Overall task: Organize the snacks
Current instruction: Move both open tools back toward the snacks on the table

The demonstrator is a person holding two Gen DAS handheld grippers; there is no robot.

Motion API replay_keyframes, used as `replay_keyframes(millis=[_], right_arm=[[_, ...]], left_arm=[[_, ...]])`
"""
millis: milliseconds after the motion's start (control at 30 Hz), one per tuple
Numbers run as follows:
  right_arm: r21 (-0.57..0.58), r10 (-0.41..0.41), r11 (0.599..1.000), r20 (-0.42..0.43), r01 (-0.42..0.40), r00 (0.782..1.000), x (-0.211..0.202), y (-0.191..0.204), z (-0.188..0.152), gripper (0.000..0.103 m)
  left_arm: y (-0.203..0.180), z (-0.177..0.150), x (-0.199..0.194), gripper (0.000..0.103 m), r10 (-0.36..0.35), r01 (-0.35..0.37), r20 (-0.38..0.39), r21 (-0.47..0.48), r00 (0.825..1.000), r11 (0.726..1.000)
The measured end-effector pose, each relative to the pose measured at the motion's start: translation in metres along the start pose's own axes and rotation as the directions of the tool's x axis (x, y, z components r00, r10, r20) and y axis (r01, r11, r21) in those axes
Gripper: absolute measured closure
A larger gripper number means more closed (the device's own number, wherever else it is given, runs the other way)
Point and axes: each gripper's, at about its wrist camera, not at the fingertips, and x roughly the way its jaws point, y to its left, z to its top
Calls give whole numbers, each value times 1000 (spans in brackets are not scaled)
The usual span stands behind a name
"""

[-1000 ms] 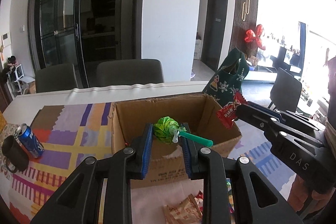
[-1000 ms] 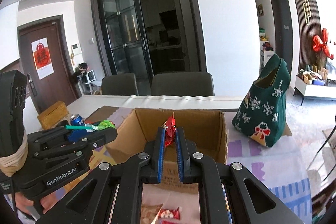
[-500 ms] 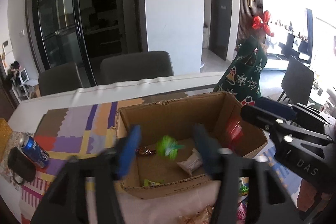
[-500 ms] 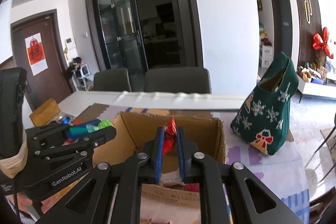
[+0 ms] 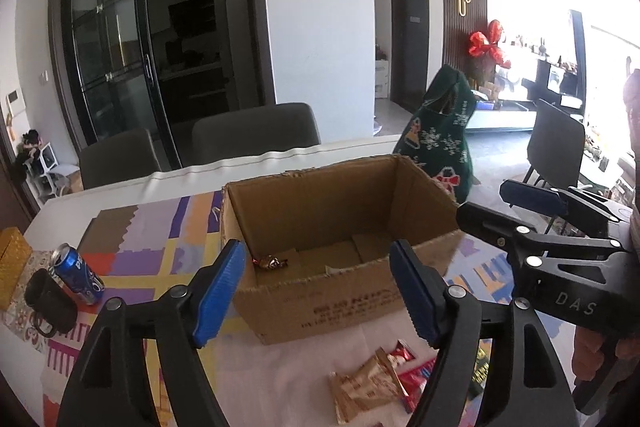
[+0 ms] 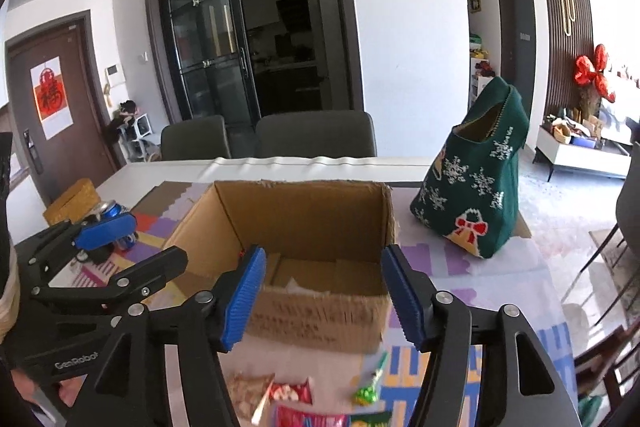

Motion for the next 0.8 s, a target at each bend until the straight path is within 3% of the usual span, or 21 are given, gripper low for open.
replay_keyframes(millis=[367,800], right_arm=[[-21,-35,999,-30,34,999,-34,-3,-32,36],[1,-48,999,-157,49,986,-32,-13,-77,36]], left_arm=[[-17,-29,-33,23,-5,5,4,7,1000,1000],[-29,-72,-24,22,-29,27,-116,-15,993,1000]])
